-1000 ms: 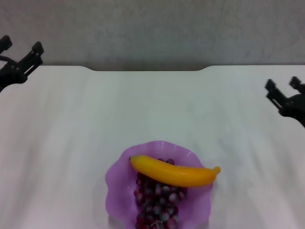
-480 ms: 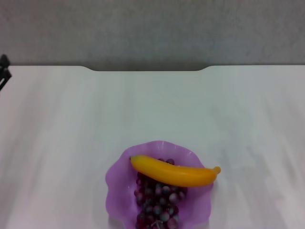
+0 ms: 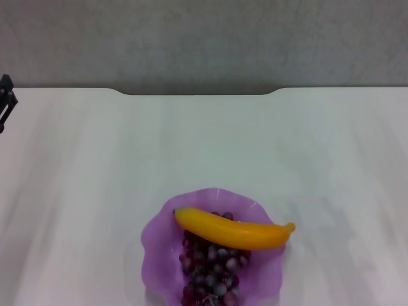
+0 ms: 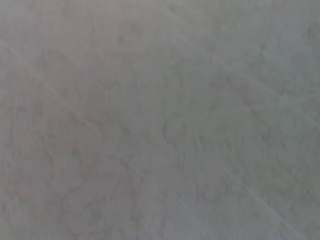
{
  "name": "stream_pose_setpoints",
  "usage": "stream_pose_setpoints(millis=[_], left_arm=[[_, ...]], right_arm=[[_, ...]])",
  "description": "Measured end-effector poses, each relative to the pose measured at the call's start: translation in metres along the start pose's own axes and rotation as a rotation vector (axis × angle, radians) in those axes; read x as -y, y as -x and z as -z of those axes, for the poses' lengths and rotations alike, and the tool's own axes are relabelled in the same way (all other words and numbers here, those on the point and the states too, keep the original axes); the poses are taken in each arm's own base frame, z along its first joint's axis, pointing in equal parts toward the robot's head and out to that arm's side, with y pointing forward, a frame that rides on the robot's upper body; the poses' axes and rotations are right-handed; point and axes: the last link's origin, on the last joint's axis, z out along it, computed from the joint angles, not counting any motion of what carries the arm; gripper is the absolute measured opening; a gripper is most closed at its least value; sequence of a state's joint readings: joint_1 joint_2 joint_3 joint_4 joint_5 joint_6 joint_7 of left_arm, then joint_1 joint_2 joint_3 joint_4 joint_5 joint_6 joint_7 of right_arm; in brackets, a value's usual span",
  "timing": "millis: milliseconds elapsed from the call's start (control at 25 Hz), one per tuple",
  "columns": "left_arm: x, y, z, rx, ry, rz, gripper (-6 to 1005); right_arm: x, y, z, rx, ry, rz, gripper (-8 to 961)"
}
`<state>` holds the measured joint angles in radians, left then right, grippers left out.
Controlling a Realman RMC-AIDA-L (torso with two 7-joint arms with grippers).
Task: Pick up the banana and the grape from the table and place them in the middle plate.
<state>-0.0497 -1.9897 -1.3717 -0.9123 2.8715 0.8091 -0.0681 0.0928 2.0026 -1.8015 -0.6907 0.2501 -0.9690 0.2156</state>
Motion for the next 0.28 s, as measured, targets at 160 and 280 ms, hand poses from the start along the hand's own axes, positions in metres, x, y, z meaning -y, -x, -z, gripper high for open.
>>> stream_pose_setpoints(millis=[160,280], left_arm=[[-0.0021,-0.0005,-0.0016,-0.007,-0.014,0.01,818],[-0.0029,-0.0005,-0.0018,-0.009,-0.017,0.013,818]], right_arm=[[-0.0001,0.0,0.0,0.0,0.0,0.0,710],[-0.0004,0.0002,-0.0003,0.001,0.001,0.0,710]])
